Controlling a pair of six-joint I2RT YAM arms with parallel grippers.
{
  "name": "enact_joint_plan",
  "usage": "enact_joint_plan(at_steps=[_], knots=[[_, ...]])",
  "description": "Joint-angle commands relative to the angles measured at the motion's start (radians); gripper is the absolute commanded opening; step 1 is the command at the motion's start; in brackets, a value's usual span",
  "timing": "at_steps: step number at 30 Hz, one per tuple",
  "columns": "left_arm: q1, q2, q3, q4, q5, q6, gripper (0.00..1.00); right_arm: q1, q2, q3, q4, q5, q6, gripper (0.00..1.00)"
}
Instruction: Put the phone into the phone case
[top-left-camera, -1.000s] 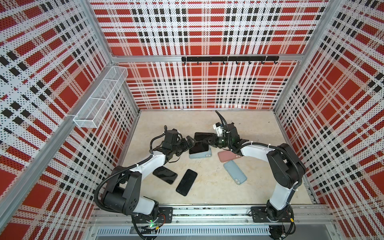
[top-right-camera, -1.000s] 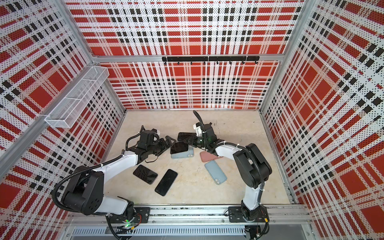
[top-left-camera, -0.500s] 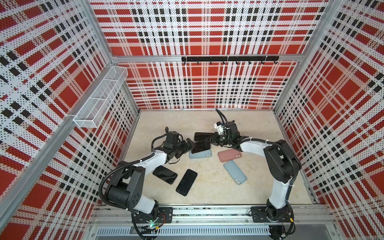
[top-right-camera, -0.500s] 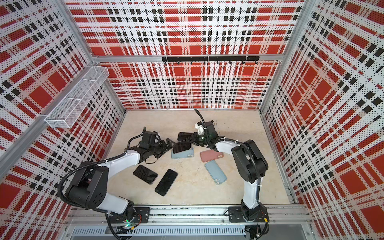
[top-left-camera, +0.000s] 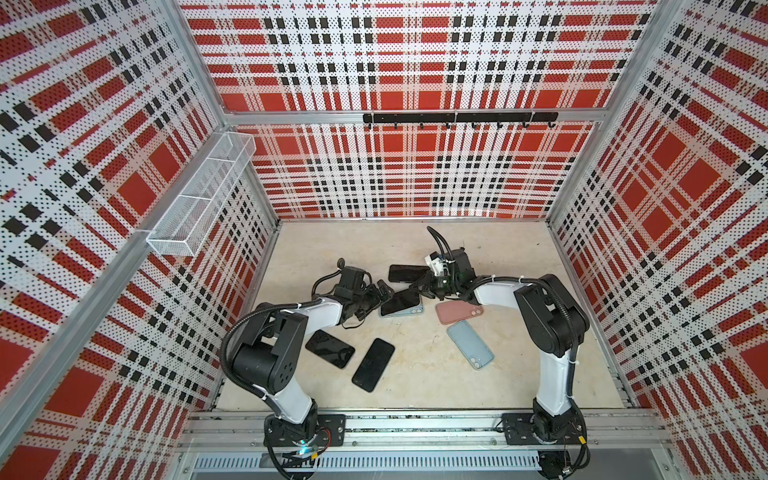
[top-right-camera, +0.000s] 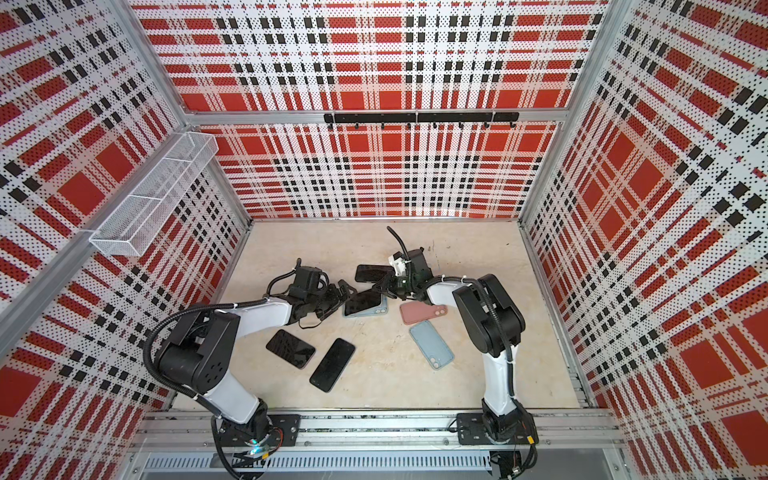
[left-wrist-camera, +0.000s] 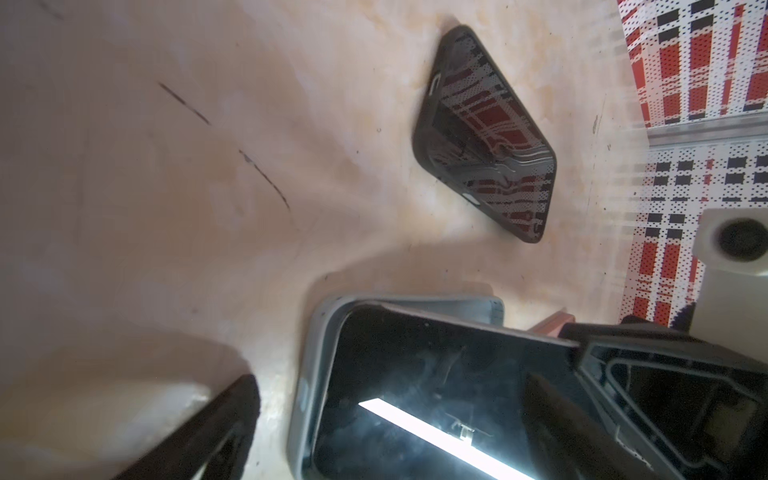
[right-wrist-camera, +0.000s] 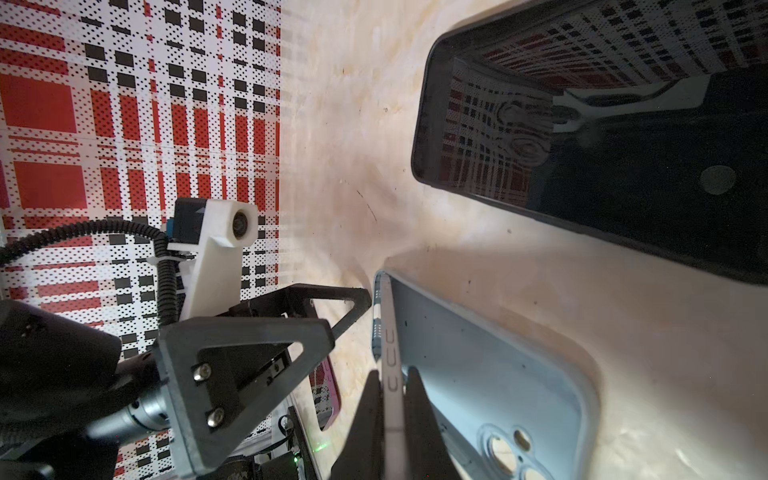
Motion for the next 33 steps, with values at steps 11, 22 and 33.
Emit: enact_joint_plan(at_steps=[11, 22, 33], knots=[[-0.016, 0.021, -0.014, 0.055, 0.009, -0.030, 0.99, 0.033, 0.073, 0.028, -0.062, 0.110, -0.091, 0.00], [0.008, -0.003, -0.028, 0.054, 0.019, -0.022, 1.00, 0.044, 0.088, 0.011, -0.024, 0.132, -0.104, 0.02], [0.023, -0.034, -0.042, 0.048, 0.020, -0.009, 0.99, 0.046, 0.003, 0.034, -0.080, 0.242, -0.106, 0.40]])
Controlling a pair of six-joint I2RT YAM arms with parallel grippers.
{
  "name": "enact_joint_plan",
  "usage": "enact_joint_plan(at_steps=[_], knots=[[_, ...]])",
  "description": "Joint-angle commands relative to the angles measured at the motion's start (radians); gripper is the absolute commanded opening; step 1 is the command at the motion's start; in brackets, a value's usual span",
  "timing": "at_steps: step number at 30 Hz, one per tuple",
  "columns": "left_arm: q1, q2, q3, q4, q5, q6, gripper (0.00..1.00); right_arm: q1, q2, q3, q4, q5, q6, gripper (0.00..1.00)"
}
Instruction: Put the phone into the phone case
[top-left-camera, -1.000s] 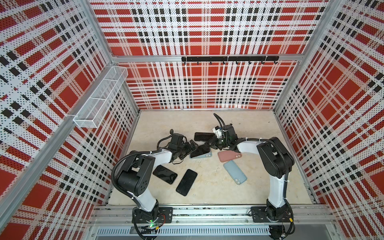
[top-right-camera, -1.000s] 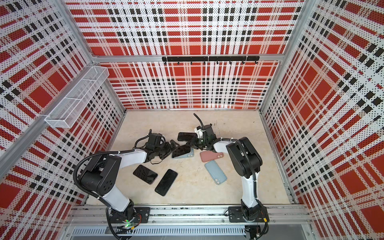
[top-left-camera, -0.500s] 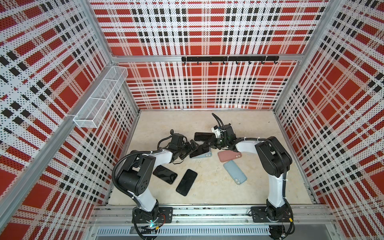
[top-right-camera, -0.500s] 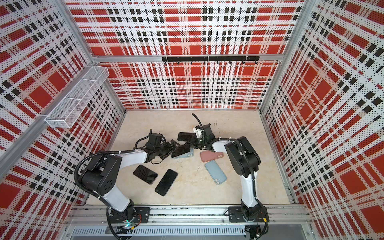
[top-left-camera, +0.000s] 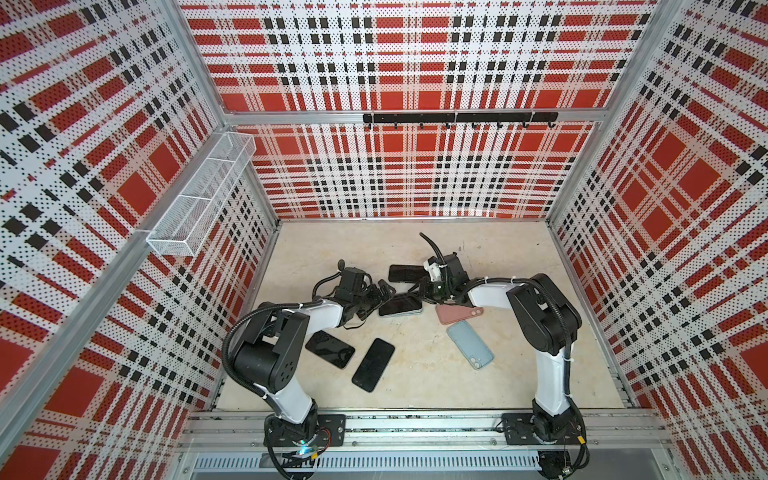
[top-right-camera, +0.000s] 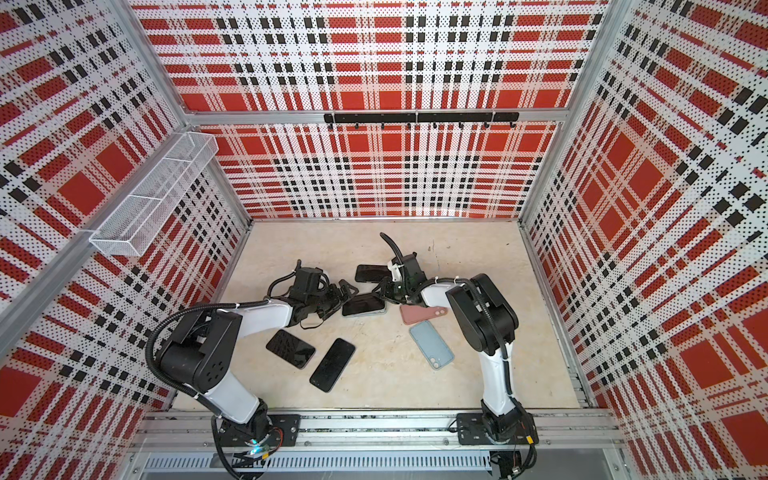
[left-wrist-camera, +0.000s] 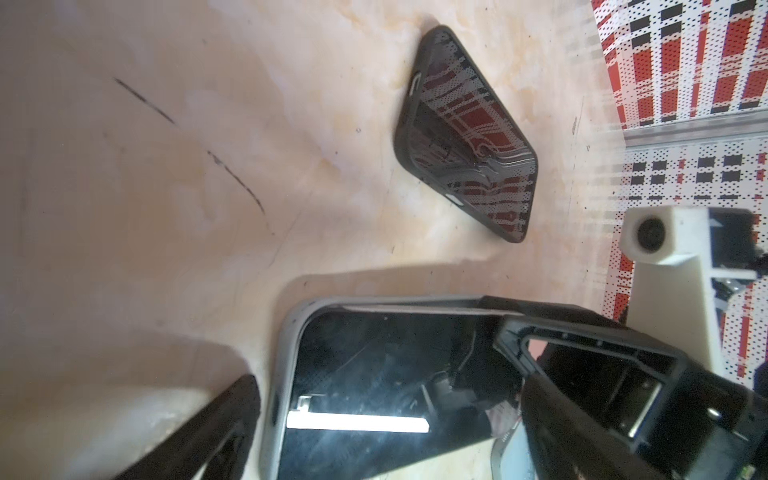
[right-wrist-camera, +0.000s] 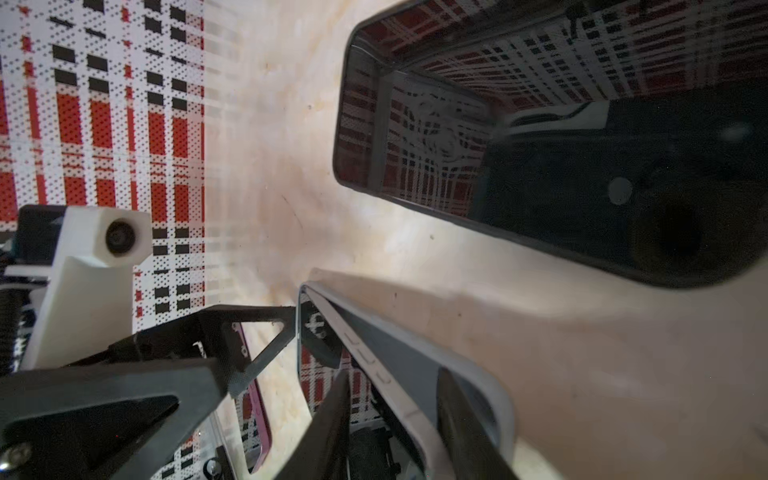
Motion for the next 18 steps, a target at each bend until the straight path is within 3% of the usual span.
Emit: enact_joint_plan(at_steps=[1, 11, 18], knots=[[0.010, -0.030, -0.017, -0.006, 0.001, 0.009, 1.00, 0.006, -0.040, 0.017, -0.002, 0.065, -0.014, 0.43], [0.011, -0.042, -0.023, -0.005, 0.006, 0.016, 1.00, 0.027, -0.160, 0.052, -0.166, 0.247, -0.112, 0.70], [0.013, -0.060, -0.028, -0.006, 0.008, 0.021, 0.99, 0.039, -0.215, 0.052, -0.266, 0.342, -0.170, 0.71]])
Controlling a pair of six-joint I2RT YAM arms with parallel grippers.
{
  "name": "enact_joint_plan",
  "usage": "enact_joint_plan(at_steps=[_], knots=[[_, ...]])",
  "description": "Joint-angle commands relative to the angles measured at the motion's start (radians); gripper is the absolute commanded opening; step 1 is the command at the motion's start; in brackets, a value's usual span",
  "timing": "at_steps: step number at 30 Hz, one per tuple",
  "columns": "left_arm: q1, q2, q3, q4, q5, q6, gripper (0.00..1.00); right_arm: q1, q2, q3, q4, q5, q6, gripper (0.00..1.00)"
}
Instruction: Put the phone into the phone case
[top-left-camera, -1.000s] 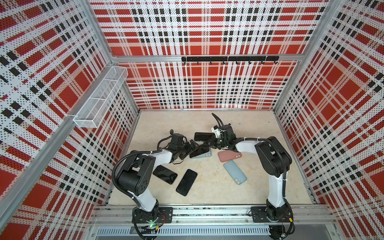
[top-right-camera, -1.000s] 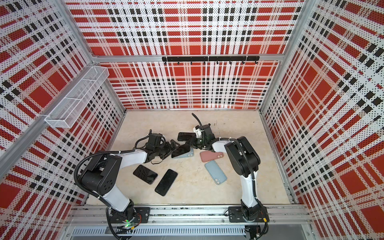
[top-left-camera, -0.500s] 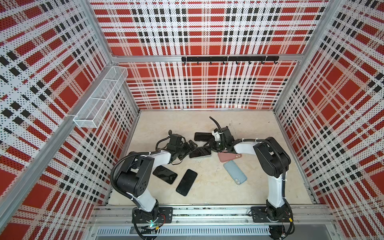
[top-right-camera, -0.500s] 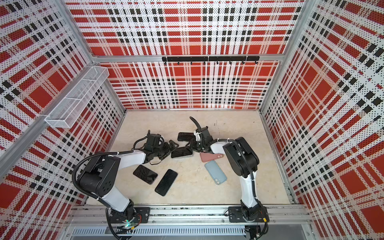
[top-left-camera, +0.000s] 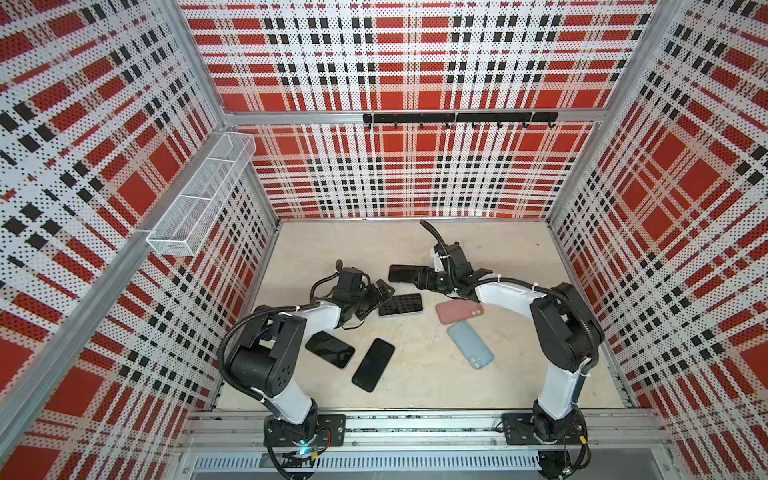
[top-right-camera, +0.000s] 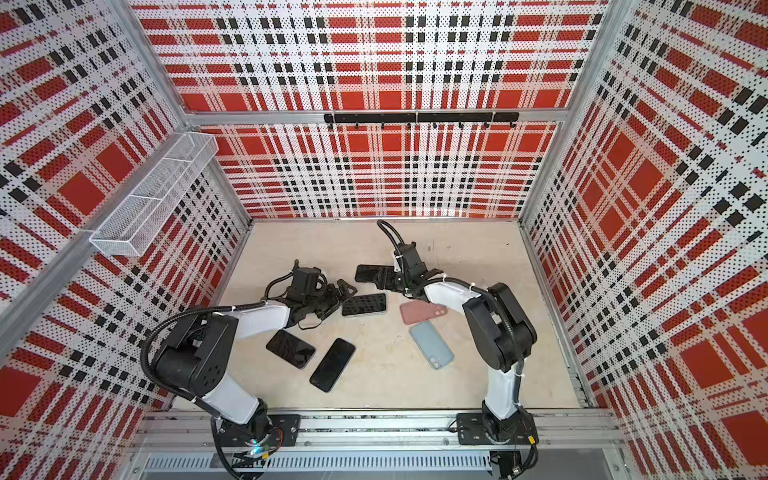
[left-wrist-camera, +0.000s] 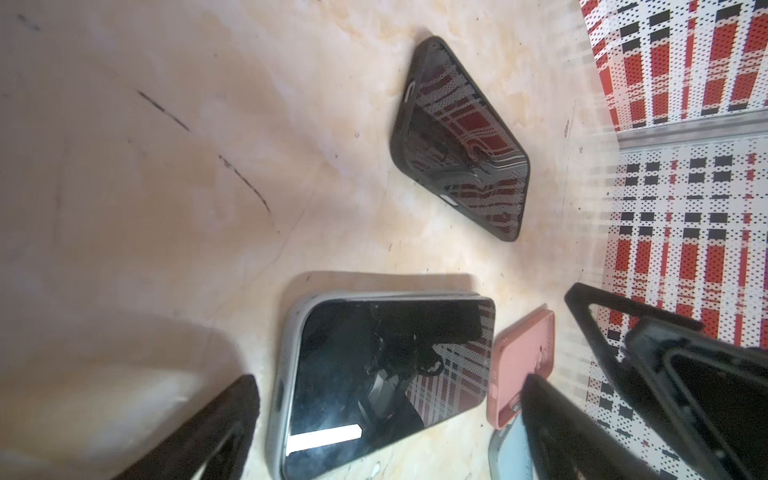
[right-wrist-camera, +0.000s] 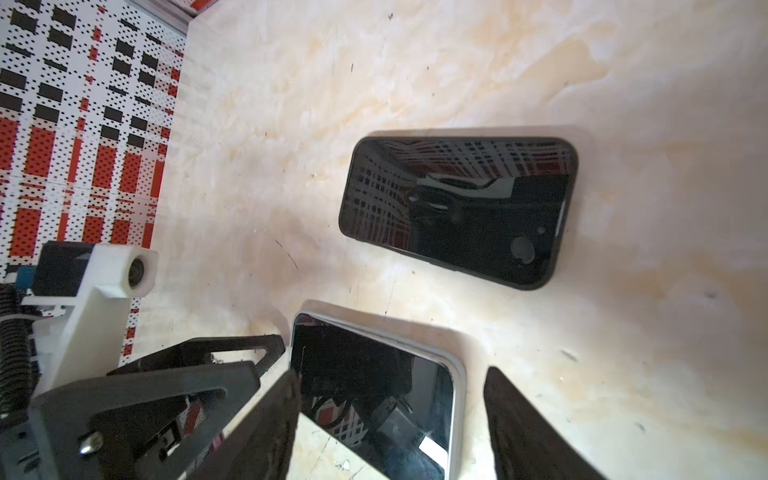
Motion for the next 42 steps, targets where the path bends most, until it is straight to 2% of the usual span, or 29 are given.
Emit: enact_joint_plan(at_steps=[1, 9, 22, 25, 32, 34, 36, 37, 42], knots=[[0.007, -0.033, -0.017, -0.002, 0.009, 0.013, 0.99, 0.009, -0.030, -0.005, -0.050, 0.063, -0.046, 0.69], [0.007, -0.028, -0.020, -0.003, 0.012, 0.013, 0.99, 0.021, 0.061, -0.011, -0.058, 0.019, -0.033, 0.51], [0.002, 0.006, -0.012, -0.002, 0.008, 0.009, 0.99, 0.069, 0.156, 0.025, -0.034, 0.003, -0.030, 0.06], [-0.004, 0.017, -0.005, -0.003, 0.006, 0.007, 0.99, 0.081, 0.161, 0.029, -0.029, -0.001, -0.025, 0.00], [-0.008, 0.016, -0.002, -0.003, 0.006, 0.007, 1.00, 0.087, 0.152, 0.018, -0.019, -0.004, -0.012, 0.01], [-0.005, -0.002, -0.007, -0.003, 0.003, 0.008, 0.99, 0.082, 0.118, 0.010, -0.029, 0.010, -0.014, 0.12], [-0.002, -0.025, -0.011, -0.014, 0.001, 0.008, 0.99, 0.069, 0.081, -0.002, -0.033, 0.005, -0.016, 0.19], [-0.002, -0.036, -0.009, -0.031, -0.001, 0.014, 1.00, 0.058, 0.061, -0.008, -0.032, -0.004, -0.016, 0.28], [-0.005, -0.064, -0.006, -0.075, -0.004, 0.033, 0.99, 0.005, 0.023, -0.032, -0.017, -0.093, -0.016, 0.47]])
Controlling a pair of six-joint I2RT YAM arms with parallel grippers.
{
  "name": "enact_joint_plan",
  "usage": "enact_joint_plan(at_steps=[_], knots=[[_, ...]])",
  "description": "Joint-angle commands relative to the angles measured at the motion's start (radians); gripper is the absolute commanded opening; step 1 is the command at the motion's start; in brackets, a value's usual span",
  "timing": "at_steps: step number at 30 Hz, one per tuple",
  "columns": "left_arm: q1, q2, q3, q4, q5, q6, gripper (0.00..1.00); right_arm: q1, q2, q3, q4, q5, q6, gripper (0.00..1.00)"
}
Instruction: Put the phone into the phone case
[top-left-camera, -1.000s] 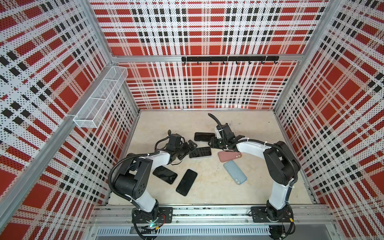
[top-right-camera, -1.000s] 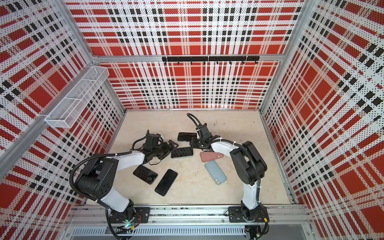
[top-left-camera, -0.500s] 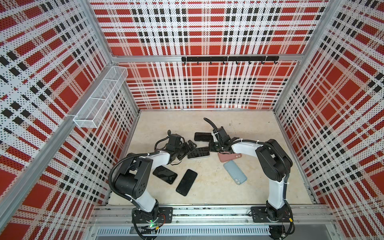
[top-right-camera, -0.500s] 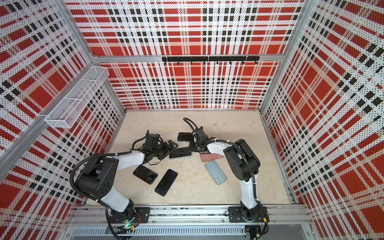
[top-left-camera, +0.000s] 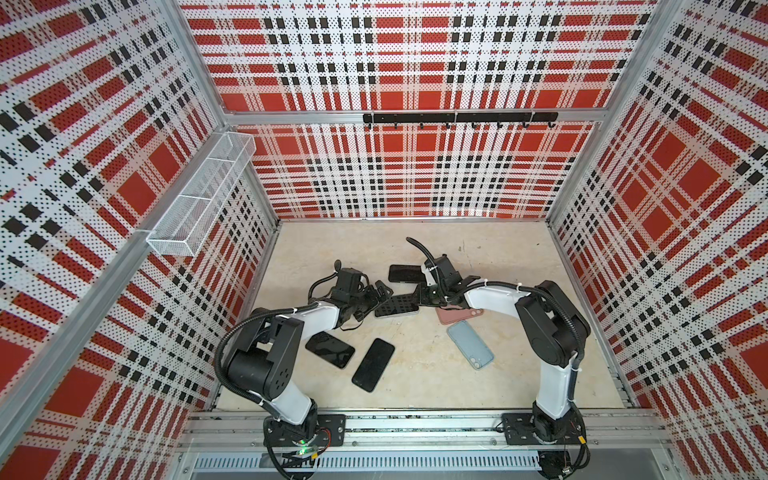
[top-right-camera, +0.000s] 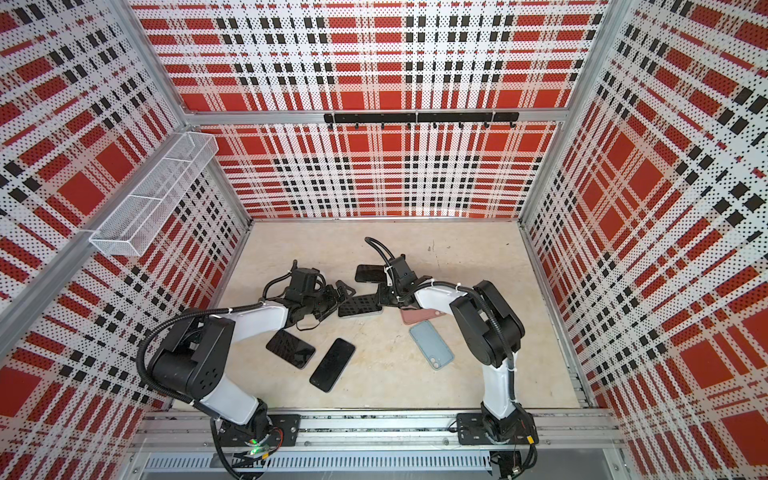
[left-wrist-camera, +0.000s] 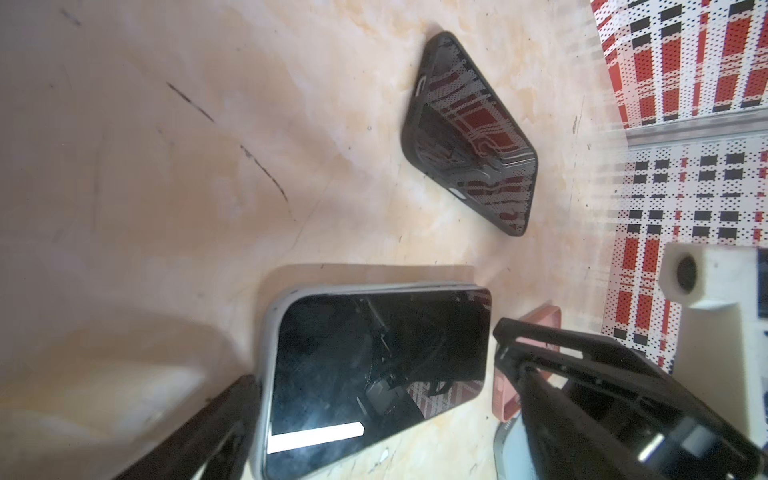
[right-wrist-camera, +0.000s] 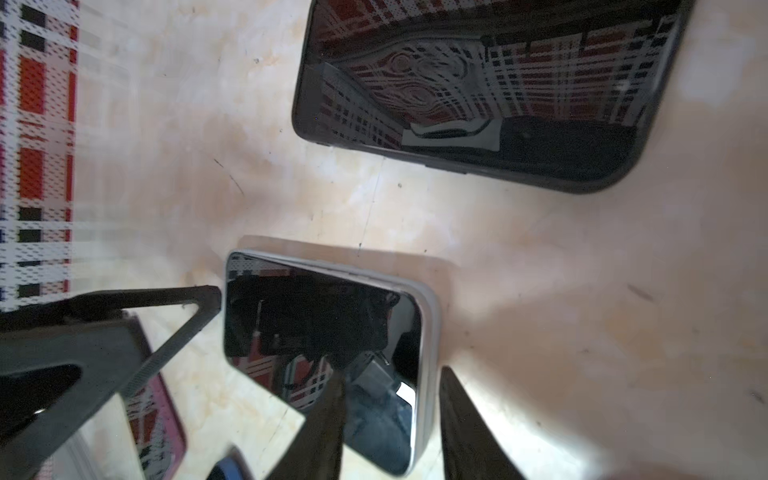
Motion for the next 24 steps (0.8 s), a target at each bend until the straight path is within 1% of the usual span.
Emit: enact_joint_plan(at_steps=[1, 5, 10, 20, 22, 24], knots=[[-0.004, -0.030, -0.002, -0.031, -0.003, 0.019, 0.99, -0.039, -0.043, -0.015, 0.034, -0.079, -0.003, 0.51], [-0.004, -0.008, -0.009, -0.031, 0.003, 0.020, 1.00, -0.056, -0.007, -0.016, 0.069, -0.174, 0.004, 0.58], [-0.006, 0.011, -0.013, -0.025, 0.006, 0.016, 1.00, -0.058, 0.051, -0.014, 0.124, -0.258, 0.030, 0.62], [-0.018, 0.043, -0.017, 0.036, 0.016, 0.005, 1.00, -0.063, 0.131, -0.024, 0.213, -0.349, 0.086, 0.65], [-0.021, 0.052, -0.019, 0.050, 0.017, 0.002, 1.00, -0.066, 0.140, -0.026, 0.234, -0.376, 0.095, 0.66], [-0.022, 0.066, -0.026, 0.071, 0.017, 0.000, 1.00, -0.070, 0.149, -0.036, 0.282, -0.427, 0.109, 0.67]])
